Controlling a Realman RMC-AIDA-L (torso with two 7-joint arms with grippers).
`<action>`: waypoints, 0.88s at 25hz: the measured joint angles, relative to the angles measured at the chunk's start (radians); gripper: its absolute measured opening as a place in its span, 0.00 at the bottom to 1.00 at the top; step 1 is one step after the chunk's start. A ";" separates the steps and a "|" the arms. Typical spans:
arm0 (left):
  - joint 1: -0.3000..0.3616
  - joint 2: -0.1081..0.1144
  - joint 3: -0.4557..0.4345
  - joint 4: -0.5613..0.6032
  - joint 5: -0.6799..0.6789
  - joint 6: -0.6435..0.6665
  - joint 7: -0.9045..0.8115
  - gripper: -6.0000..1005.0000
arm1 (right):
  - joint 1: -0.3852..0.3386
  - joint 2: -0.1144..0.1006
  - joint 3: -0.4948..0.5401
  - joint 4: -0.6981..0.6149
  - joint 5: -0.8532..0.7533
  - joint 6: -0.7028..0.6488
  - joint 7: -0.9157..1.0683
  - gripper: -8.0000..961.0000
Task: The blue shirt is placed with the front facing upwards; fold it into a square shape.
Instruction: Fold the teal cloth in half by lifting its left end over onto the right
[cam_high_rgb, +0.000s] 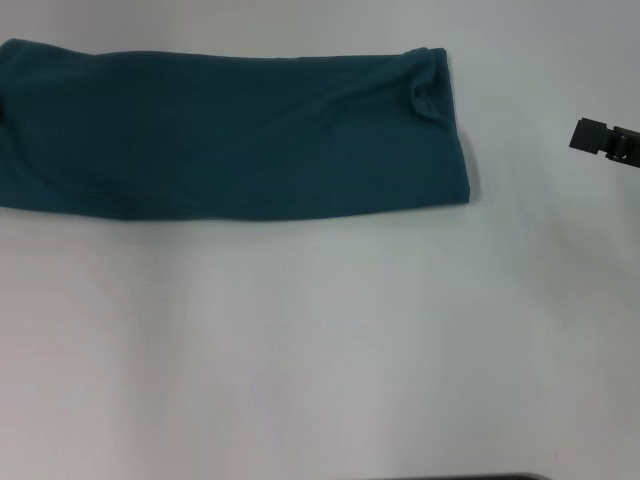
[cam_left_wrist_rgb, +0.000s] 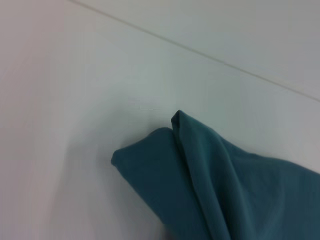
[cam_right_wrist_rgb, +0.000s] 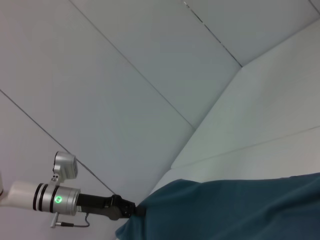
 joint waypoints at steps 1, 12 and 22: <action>-0.003 -0.002 0.001 -0.001 0.001 -0.003 0.000 0.09 | -0.001 0.000 0.000 0.000 0.000 0.000 0.000 0.96; -0.018 -0.008 0.004 -0.001 0.013 0.000 0.001 0.09 | -0.008 -0.005 -0.005 0.000 -0.002 0.001 0.000 0.96; -0.019 -0.009 0.004 -0.001 0.013 -0.003 0.001 0.09 | 0.002 -0.005 -0.001 0.000 -0.053 0.006 0.006 0.96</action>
